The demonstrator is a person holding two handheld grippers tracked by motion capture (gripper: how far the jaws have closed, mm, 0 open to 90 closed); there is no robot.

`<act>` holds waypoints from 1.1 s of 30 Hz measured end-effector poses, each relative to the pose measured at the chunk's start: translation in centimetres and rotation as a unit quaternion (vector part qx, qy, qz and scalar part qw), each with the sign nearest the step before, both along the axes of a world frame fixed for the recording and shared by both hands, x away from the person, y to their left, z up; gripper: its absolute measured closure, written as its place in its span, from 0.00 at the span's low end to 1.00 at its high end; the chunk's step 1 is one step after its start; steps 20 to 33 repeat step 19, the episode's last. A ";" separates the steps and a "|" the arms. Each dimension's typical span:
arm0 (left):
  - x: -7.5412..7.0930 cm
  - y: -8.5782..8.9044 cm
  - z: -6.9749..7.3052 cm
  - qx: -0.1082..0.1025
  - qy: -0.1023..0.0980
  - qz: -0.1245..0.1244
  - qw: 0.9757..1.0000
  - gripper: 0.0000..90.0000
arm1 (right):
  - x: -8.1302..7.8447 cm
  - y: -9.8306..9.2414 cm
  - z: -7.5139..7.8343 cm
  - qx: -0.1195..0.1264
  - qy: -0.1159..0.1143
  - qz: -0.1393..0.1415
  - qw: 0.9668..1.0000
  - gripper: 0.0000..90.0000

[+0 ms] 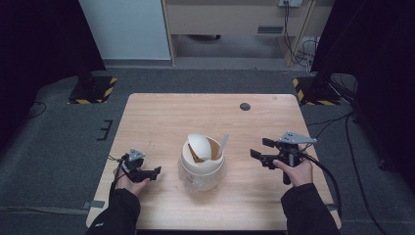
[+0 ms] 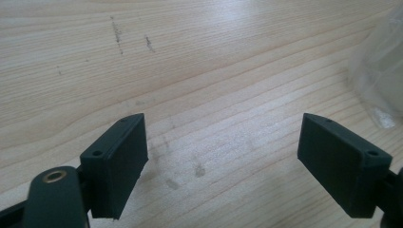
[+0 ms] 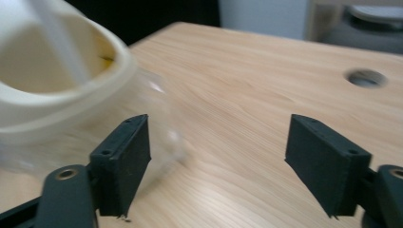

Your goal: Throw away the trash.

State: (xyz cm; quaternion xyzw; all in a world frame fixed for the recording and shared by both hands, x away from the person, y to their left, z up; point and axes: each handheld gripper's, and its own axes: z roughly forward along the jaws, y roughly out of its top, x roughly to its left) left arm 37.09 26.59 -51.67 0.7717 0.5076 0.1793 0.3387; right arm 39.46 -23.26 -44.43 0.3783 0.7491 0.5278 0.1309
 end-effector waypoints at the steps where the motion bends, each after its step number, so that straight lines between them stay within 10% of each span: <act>1: 0.0 0.1 0.0 0.002 -0.001 -0.001 1.000 0.18 | 0.1 -0.4 -0.3 -0.006 0.002 -0.008 1.000 0.24; 7: 0.2 0.6 0.0 0.013 -0.010 0.001 1.000 0.17 | 1.0 -2.3 -3.1 -0.056 0.035 -0.062 0.996 0.21; 19: 0.4 1.2 -0.6 0.030 0.007 0.009 0.999 0.14 | 1.5 -5.4 -6.7 -0.152 0.090 -0.142 0.974 0.17; 33: 0.4 1.2 -0.6 0.030 0.007 0.009 0.999 0.14 | 1.5 -5.4 -6.7 -0.152 0.090 -0.142 0.974 0.17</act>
